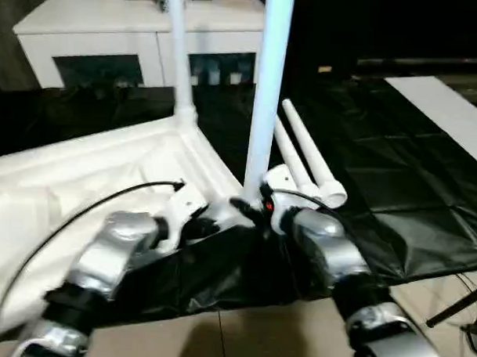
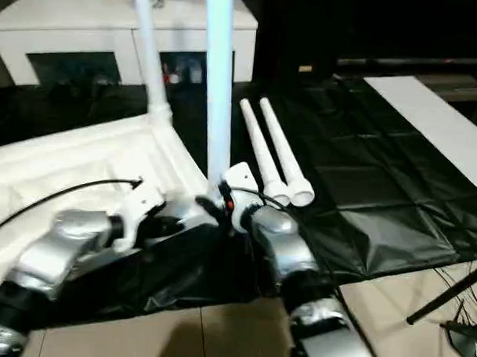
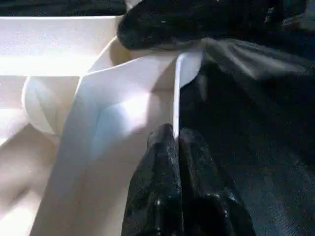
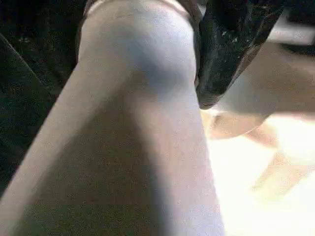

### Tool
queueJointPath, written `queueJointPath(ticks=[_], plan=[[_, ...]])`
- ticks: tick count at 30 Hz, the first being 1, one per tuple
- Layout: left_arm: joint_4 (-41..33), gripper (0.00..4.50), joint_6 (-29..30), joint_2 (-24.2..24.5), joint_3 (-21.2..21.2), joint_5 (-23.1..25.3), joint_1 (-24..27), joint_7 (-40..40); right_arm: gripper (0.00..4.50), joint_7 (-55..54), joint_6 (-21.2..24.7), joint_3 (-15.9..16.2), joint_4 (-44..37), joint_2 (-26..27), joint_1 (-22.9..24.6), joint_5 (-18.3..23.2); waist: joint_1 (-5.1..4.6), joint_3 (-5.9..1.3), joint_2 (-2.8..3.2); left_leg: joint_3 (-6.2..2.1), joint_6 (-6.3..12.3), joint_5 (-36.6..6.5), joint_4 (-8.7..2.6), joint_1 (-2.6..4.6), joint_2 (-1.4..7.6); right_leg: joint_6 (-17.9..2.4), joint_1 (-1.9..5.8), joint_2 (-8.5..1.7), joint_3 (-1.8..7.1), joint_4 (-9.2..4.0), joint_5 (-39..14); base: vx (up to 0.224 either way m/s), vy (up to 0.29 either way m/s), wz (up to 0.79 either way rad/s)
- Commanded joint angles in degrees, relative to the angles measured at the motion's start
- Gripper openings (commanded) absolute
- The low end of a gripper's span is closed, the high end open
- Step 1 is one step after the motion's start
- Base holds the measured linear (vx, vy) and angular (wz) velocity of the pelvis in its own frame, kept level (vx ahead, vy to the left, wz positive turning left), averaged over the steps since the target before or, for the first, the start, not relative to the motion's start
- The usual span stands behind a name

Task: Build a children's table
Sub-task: Rotate leg to tighten

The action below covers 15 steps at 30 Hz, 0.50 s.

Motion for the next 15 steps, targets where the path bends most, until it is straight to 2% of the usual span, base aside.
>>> queueJointPath(ticks=[1, 4, 6, 7, 9, 10, 11, 13, 14, 15], plan=[[4.3, 0.0, 1.2, -2.9, 4.6, -0.1, -1.4, 11.3, 2.72, -6.3, 3.7, -2.4, 4.7, 3.0, 0.8, 2.4, -0.11, -2.62, -0.1, -0.09, -0.54, -17.3, -4.6, -0.03, 0.59, -7.6, 1.93, -2.58, 2.55, -5.43, -25.0, 0.0, 0.0, 0.0], [7.3, 0.0, 0.6, -6.2, 6.1, 0.7, -4.0, 18.2, 2.72, -12.0, 2.3, -3.5, 8.5, 6.5, -1.2, 3.3, -0.21, -2.59, -0.42, 0.17, -0.11, -17.5, -4.48, -0.03, 0.3, -6.8, 1.56, -2.37, 2.76, -5.71, -25.9, 0.0, 0.0, 0.0], [8.0, 0.0, 0.6, -7.0, 6.2, 1.0, -4.6, 19.2, 2.72, -12.8, 1.6, -3.4, 9.5, 7.3, -1.9, 2.8, -0.06, -2.68, -0.41, 0.17, 0.47, -17.2, -4.52, -0.16, 0.24, -6.1, 1.59, -2.32, 2.92, -5.69, -25.7, 0.0, 0.0, 0.0], [8.9, 0.0, 0.5, -8.0, 6.3, 1.6, -5.4, 20.5, 2.72, -13.2, 0.6, -3.4, 10.7, 8.5, -2.9, 2.2, -0.12, -2.73, -0.36, 0.07, 0.68, -16.5, -4.63, -0.63, 0.31, -5.9, 1.8, -2.42, 2.96, -5.54, -25.0, 0.0, 0.0, 0.0], [9.3, 0.0, -0.2, -8.2, 5.7, 2.2, -5.7, 20.1, 2.72, -11.5, -1.3, -3.2, 10.8, 9.2, -4.0, 1.7, -0.06, -2.84, -0.43, 0.14, 1.01, -16.2, -4.57, -0.61, 0.26, -6.1, 1.72, -2.36, 2.99, -5.46, -23.6, 0.0, 0.0, 0.0], [9.2, 0.0, -0.3, -8.1, 5.6, 2.2, -5.6, 19.8, 3.07, -9.3, -1.6, -3.4, 10.6, 9.3, -4.1, 2.5, -0.03, -2.8, -0.43, 0.14, 1.16, -16.2, -4.61, -0.71, 0.29, -6.1, 1.83, -2.4, 3.02, -5.44, -23.3, 0.0, 0.0, 0.0], [9.0, 0.0, -0.4, -7.8, 5.3, 2.1, -5.4, 19.2, 3.07, -7.2, -2.0, -3.6, 10.2, 9.2, -4.1, 3.1, 0.0, -2.82, -0.47, 0.15, 1.46, -15.9, -4.61, -0.84, 0.27, -6.2, 1.91, -2.4, 3.03, -5.37, -22.8, 0.0, 0.0, 0.0], [8.1, 0.0, -0.9, -6.5, 4.5, 2.0, -4.5, 16.9, 3.43, -5.0, -3.1, -3.0, 9.2, 8.4, -3.9, 2.7, -0.05, -2.89, -0.44, 0.03, 1.98, -15.5, -4.66, -1.13, 0.36, -6.6, 2.15, -2.45, 3.01, -5.17, -21.9, 0.0, 0.0, 0.0], [7.3, 0.0, -1.3, -5.4, 3.8, 1.8, -3.6, 14.7, 3.46, -3.8, -3.9, -2.3, 8.6, 7.6, -3.8, 2.1, -0.08, -2.85, -0.32, 0.04, 2.05, -15.5, -4.65, -1.25, 0.29, -6.7, 2.19, -2.41, 3.01, -5.16, -21.6, 0.0, 0.0, 0.0], [6.7, 0.0, -1.2, -4.8, 3.5, 1.6, -3.0, 13.3, 3.56, -2.8, -4.4, -1.7, 8.2, 7.0, -3.6, 1.7, -0.61, -2.97, -0.43, -0.24, 1.98, -14.5, -4.79, -1.99, 0.33, -6.8, 2.83, -2.58, 2.93, -4.86, -20.3, 0.0, 0.0, 0.0]])
